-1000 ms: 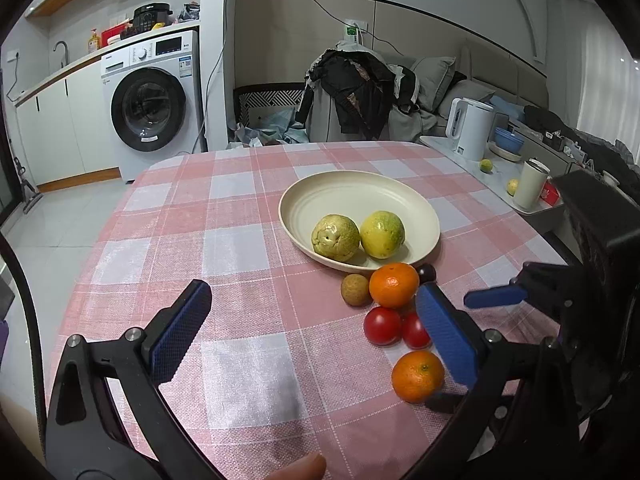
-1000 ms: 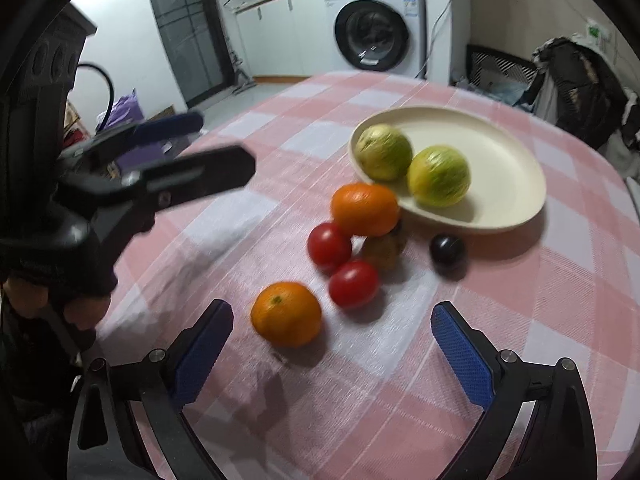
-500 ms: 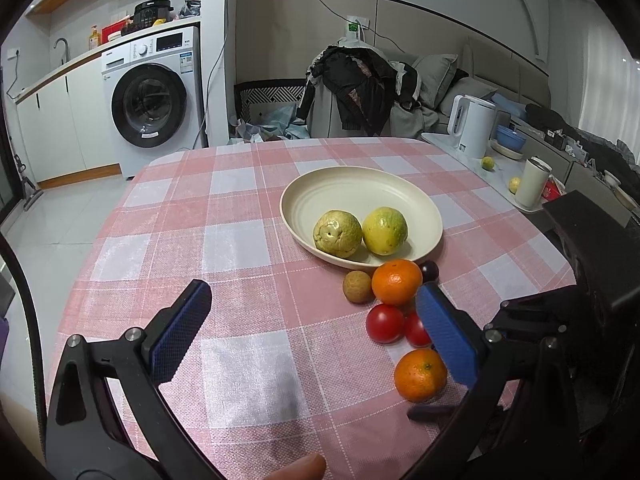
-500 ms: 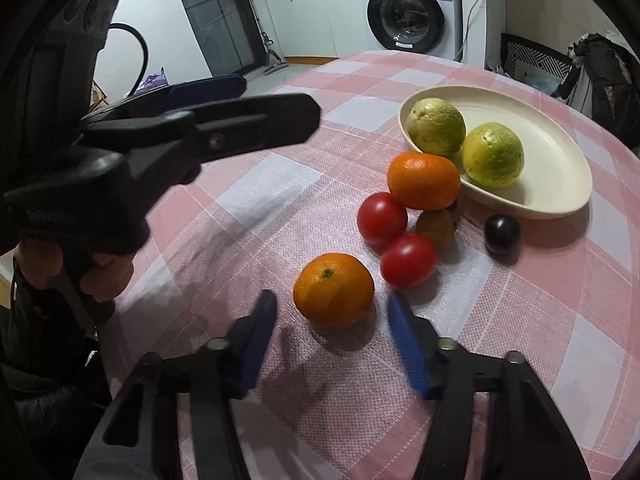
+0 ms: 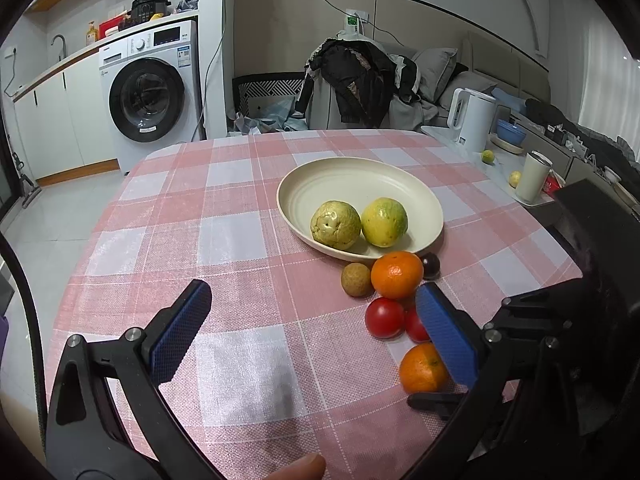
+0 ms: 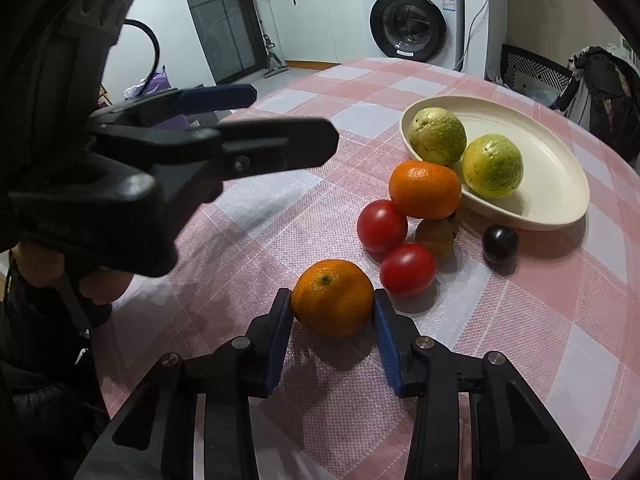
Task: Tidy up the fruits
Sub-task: 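Close the right tool around the tangerine beside the tomatoes, then grasp the orange with the left tool while the right tool holds the tangerine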
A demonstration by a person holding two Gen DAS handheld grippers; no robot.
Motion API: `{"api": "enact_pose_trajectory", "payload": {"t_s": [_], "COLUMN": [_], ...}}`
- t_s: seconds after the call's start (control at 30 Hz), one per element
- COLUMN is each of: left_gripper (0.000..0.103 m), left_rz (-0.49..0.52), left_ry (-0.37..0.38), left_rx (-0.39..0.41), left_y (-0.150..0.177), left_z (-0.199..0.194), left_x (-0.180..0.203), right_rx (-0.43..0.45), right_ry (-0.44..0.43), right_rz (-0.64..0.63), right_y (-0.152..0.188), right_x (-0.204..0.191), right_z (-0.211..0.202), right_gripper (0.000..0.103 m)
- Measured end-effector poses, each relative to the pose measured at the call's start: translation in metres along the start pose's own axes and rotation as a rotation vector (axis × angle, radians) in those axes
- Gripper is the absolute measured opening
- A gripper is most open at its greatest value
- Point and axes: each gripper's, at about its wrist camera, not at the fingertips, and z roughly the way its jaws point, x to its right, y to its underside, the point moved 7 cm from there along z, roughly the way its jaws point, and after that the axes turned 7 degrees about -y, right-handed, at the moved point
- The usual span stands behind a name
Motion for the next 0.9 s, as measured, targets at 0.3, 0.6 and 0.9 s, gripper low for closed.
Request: {"api": "enact_pose_trajectory", "payload": {"t_s": [0.3, 0.6, 0.9], "left_gripper": [0.102, 0.102, 0.096], "left_rz": [0.001, 0.001, 0.009], "left_ry": [0.006, 0.026, 0.082], "left_rx": [-0.007, -0.076, -0.121], "left_y": [0.0, 0.007, 0.009], "left_z": [0.003, 0.025, 0.055], "left_x": [0.001, 0.016, 0.038], "right_rx": [0.094, 0.203, 0.216], "right_ry": [0.028, 0.11, 0.11], "right_rz": [0.051, 0.123, 0.141], "right_y": [-0.005, -0.013, -0.012], "right_x": [0.029, 0.058, 0.064], "right_z": [-0.04, -0.066, -0.07], "right_gripper": [0.041, 0.041, 0.041]}}
